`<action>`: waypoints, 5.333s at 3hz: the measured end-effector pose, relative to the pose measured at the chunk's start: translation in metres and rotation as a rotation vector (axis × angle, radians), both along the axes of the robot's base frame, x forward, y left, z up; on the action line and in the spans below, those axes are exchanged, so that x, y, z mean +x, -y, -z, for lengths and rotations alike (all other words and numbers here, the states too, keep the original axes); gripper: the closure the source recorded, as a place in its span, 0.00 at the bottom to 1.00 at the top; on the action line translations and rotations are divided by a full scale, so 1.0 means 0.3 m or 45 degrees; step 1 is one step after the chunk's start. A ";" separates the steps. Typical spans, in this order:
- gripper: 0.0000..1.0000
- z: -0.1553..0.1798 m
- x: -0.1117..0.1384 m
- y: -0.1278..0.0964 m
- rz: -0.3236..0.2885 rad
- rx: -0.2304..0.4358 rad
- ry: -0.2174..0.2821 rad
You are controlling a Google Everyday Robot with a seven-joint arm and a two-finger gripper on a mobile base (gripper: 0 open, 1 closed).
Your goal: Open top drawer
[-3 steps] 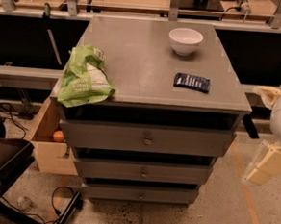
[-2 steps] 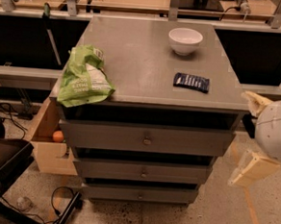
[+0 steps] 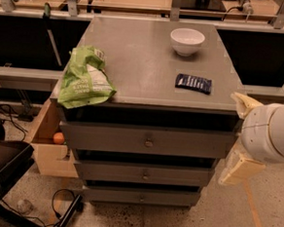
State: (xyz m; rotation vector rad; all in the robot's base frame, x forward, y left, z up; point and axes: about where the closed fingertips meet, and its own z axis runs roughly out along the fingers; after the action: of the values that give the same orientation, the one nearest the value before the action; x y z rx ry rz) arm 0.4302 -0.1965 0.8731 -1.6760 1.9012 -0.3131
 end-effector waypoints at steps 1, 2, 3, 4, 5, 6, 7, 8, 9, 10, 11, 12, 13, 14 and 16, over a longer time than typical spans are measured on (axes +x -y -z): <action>0.00 0.082 -0.005 -0.050 -0.009 -0.067 -0.036; 0.00 0.272 -0.007 -0.146 -0.038 -0.174 -0.077; 0.00 0.419 0.000 -0.209 -0.108 -0.231 -0.058; 0.00 0.507 0.049 -0.261 -0.211 -0.281 -0.014; 0.00 0.548 0.110 -0.285 -0.265 -0.297 0.028; 0.00 0.580 0.180 -0.291 -0.294 -0.305 0.058; 0.00 0.609 0.251 -0.271 -0.291 -0.295 0.071; 0.00 0.639 0.317 -0.250 -0.253 -0.258 0.092; 0.00 0.661 0.378 -0.250 -0.224 -0.245 0.079; 0.00 0.668 0.429 -0.249 -0.184 -0.252 0.046; 0.00 0.703 0.450 -0.239 -0.130 -0.249 -0.038; 0.18 0.755 0.430 -0.226 -0.097 -0.225 -0.127; 0.40 0.754 0.428 -0.226 -0.095 -0.224 -0.130; 0.64 0.751 0.427 -0.226 -0.095 -0.225 -0.128; 1.00 0.730 0.427 -0.226 -0.095 -0.225 -0.128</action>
Offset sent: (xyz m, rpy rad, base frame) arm -0.0016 0.0785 -0.1586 -0.2403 0.0896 0.0558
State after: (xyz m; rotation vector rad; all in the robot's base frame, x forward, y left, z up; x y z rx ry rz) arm 0.5584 -0.1288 0.6540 -1.9064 1.9254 -0.3836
